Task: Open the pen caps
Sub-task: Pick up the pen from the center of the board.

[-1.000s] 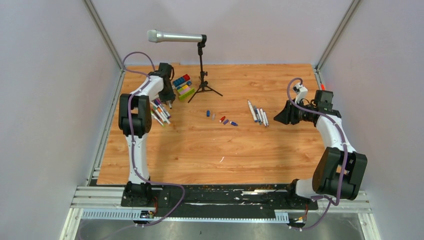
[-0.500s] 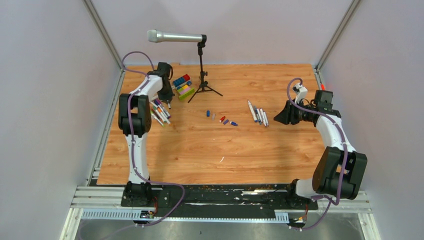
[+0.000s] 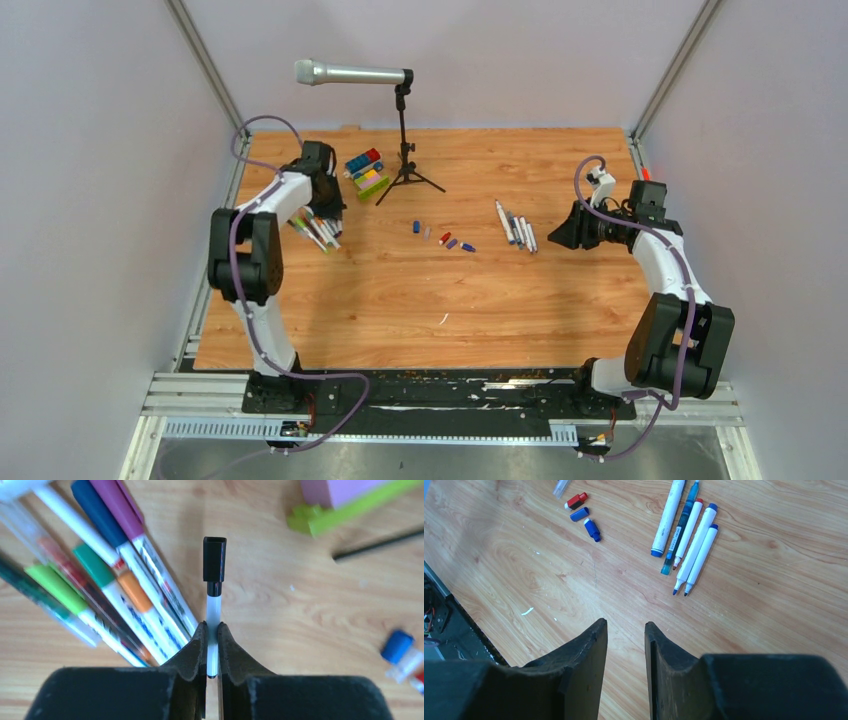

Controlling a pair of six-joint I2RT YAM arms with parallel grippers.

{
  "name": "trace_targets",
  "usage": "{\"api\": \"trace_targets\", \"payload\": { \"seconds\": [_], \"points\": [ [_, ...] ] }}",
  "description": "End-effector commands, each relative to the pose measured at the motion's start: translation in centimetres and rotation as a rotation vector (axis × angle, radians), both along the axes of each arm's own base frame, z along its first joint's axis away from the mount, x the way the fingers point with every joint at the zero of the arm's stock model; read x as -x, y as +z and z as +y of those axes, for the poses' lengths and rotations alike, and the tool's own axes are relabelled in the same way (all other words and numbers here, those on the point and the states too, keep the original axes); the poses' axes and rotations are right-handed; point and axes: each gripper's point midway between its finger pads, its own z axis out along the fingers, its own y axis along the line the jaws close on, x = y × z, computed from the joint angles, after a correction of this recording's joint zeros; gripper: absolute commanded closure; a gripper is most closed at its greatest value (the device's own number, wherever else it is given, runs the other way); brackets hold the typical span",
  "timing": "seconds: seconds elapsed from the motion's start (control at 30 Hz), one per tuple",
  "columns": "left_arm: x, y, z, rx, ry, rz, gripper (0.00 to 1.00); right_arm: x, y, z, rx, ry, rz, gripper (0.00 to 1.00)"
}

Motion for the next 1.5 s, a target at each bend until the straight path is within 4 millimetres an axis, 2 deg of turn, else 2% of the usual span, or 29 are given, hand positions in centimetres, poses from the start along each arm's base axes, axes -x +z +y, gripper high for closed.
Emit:
{"api": "trace_targets", "payload": {
  "seconds": [0.0, 0.17, 0.33, 0.5, 0.7, 0.77, 0.97, 1.2, 1.47],
  "points": [
    [0.7, 6.0, -2.4, 0.151, -0.091, -0.231, 1.0, -0.4, 1.0, 0.1, -0.008, 0.025, -0.057, 0.66],
    [4.6, 7.9, -4.8, 0.303, -0.17, -0.339, 1.0, -0.3, 1.2, 0.2, -0.014, 0.03, -0.062, 0.66],
    [8.1, 10.9, -8.1, 0.538, -0.256, -0.502, 1.0, 0.0, 1.8, 0.7, -0.037, 0.058, -0.085, 0.66],
    [11.8, 13.9, -10.4, 0.722, -0.298, -0.628, 1.0, 1.0, 3.1, 2.0, -0.095, 0.124, -0.138, 0.66],
    [16.1, 17.4, -13.3, 0.844, -0.382, -0.765, 1.0, 2.8, 5.1, 3.8, -0.189, 0.218, -0.228, 0.65],
    [17.4, 18.1, -14.4, 0.884, -0.399, -0.79, 1.0, 3.4, 5.9, 4.4, -0.225, 0.253, -0.264, 0.65],
    [19.7, 20.3, -17.7, 0.961, -0.454, -0.847, 1.0, 6.0, 8.1, 6.3, -0.346, 0.355, -0.329, 0.54],
    [20.8, 22.7, -21.8, 1.02, -0.534, -0.875, 1.0, 8.8, 9.1, 8.3, -0.369, 0.458, -0.385, 0.34],
    [21.5, 24.3, -27.3, 1.081, -0.613, -0.878, 1.0, 10.9, 9.0, 10.7, -0.418, 0.582, -0.349, 0.32]
  ]
}}
